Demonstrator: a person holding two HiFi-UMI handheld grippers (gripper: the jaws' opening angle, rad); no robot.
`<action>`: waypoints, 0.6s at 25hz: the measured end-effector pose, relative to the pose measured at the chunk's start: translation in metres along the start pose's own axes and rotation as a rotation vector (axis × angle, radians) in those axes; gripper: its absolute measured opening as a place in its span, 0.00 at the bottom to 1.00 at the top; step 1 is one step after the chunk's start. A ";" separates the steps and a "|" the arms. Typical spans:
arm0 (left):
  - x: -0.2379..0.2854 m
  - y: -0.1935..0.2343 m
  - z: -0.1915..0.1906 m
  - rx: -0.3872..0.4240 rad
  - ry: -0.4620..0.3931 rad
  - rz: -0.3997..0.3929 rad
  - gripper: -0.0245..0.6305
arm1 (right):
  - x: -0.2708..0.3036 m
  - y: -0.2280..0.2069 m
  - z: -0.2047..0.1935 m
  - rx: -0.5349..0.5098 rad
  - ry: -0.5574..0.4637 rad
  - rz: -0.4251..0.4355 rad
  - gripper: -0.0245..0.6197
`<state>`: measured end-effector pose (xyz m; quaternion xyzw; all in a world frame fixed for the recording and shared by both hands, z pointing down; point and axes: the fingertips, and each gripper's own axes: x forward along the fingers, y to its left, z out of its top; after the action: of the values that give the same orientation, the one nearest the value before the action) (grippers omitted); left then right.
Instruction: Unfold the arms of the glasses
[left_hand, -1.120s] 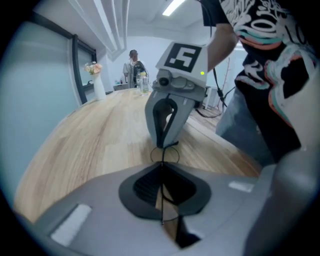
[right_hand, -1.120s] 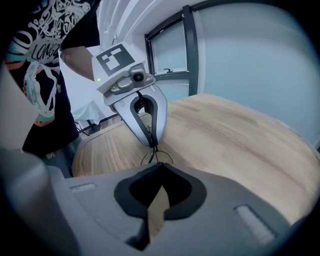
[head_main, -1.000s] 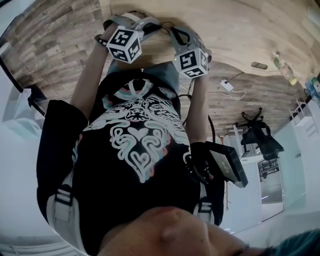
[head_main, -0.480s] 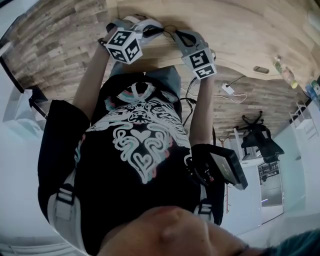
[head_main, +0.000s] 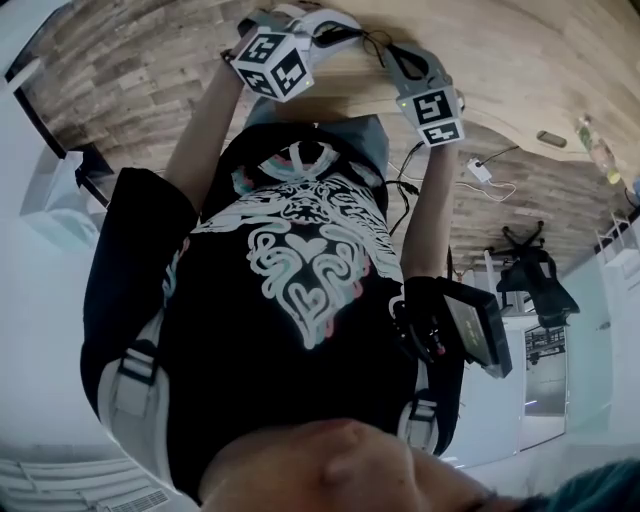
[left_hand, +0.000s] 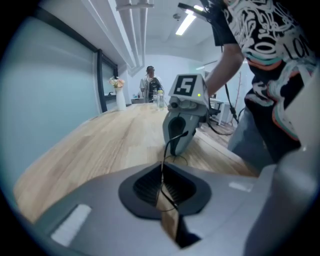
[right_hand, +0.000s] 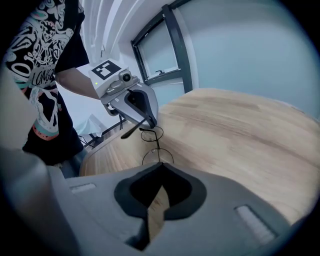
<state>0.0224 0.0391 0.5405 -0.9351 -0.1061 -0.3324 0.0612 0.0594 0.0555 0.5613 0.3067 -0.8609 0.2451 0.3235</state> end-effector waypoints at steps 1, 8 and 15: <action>-0.002 0.002 0.001 0.001 -0.006 0.011 0.03 | 0.000 -0.001 0.000 -0.004 0.001 -0.004 0.04; -0.024 0.009 0.000 -0.127 -0.083 0.120 0.03 | 0.000 -0.003 0.004 -0.036 0.019 -0.030 0.04; -0.056 0.023 -0.001 -0.314 -0.194 0.253 0.02 | 0.001 0.002 0.007 -0.099 0.077 -0.067 0.04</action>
<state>-0.0151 0.0081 0.5052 -0.9666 0.0595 -0.2433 -0.0543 0.0545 0.0520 0.5570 0.3094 -0.8482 0.2029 0.3790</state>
